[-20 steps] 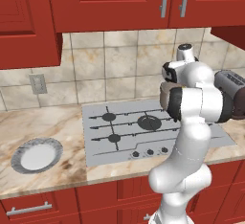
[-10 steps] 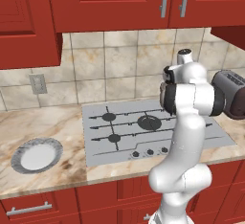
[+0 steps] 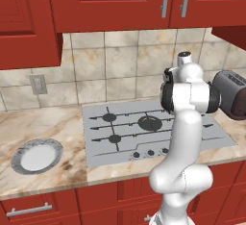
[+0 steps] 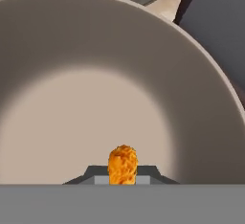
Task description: Retrieve the frozen meat and place it in the pot on a burner. Then turn the burner on.
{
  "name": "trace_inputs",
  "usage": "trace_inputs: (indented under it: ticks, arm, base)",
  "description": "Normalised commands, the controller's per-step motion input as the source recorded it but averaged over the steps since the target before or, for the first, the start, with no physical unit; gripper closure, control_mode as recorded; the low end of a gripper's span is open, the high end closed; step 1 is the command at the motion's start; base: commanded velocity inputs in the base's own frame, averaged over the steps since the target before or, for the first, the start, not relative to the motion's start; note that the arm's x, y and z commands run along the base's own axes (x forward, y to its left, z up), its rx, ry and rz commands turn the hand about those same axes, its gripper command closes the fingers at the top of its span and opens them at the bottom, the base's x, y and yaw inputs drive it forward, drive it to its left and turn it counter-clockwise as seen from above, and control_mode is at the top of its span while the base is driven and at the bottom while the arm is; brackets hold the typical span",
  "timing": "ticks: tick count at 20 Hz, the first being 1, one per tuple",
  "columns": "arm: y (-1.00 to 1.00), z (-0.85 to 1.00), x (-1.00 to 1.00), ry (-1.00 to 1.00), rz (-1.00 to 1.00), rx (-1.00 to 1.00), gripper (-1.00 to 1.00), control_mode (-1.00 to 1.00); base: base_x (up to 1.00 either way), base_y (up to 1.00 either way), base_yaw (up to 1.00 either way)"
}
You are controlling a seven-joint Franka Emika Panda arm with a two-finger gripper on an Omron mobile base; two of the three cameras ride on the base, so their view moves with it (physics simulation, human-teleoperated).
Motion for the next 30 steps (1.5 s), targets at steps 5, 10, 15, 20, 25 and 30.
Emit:
trace_inputs:
  ticks: [5,10,15,20,25,30]
  arm:
    - [0.00,0.00,0.07,0.00,0.00,0.00,-1.00,-1.00]
    - [0.00,0.00,0.01,-0.01,-0.01,0.00,-1.00,-1.00]
    - [0.00,0.00,0.00,0.00,0.00,0.00,-1.00,-1.00]
    - [0.15,0.10,-0.07,-0.07,0.00,-0.05,-1.00,-1.00]
    - [0.26,0.17,-0.25,-0.20,0.00,-0.12,-1.00,-1.00]
    - [0.16,0.43,-0.43,-0.20,0.00,-0.06,-1.00,-1.00]
  base:
    - [0.00,0.00,0.00]
    - [0.00,0.00,0.00]
    - [0.00,0.00,0.00]
    - [0.00,0.00,0.00]
    - [0.00,0.00,0.00]
    - [0.00,0.00,0.00]
